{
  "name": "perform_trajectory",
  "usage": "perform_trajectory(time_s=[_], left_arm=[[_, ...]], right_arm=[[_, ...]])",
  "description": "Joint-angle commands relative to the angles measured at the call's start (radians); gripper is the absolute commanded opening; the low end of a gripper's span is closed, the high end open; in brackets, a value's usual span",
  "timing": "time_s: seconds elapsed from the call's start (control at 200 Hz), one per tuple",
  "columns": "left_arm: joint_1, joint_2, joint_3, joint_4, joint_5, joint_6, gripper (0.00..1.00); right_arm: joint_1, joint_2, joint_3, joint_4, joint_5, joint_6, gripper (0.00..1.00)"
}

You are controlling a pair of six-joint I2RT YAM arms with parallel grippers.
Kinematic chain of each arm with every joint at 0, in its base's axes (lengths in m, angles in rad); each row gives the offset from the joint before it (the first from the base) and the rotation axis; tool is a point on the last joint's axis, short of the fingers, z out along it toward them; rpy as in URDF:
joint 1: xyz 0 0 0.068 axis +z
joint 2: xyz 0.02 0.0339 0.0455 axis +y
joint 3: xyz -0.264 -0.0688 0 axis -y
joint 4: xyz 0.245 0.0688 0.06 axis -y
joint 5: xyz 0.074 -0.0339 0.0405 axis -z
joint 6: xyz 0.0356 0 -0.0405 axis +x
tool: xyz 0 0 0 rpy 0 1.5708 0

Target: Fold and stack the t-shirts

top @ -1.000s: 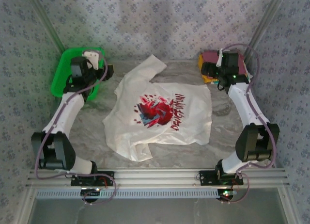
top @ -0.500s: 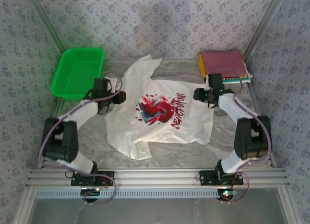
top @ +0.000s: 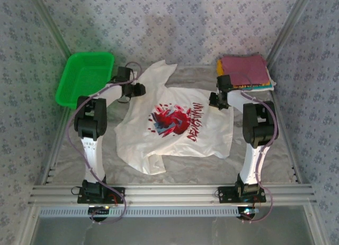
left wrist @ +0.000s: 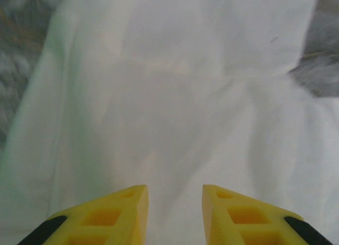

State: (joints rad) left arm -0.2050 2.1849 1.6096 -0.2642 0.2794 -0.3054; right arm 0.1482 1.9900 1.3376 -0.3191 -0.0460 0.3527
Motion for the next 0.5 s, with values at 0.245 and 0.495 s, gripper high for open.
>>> perform_trajectory(time_s=[0.245, 0.495], left_arm=[[0.055, -0.014, -0.076, -0.096, -0.132, -0.138, 0.22], [0.122, -0.112, -0.203, -0.082, -0.224, -0.166, 0.22]], right_arm=[[0.059, 0.134, 0.156, -0.075, -0.026, 0.000, 0.20], [0.076, 0.224, 0.295, -0.109, -0.124, -0.039, 0.25]])
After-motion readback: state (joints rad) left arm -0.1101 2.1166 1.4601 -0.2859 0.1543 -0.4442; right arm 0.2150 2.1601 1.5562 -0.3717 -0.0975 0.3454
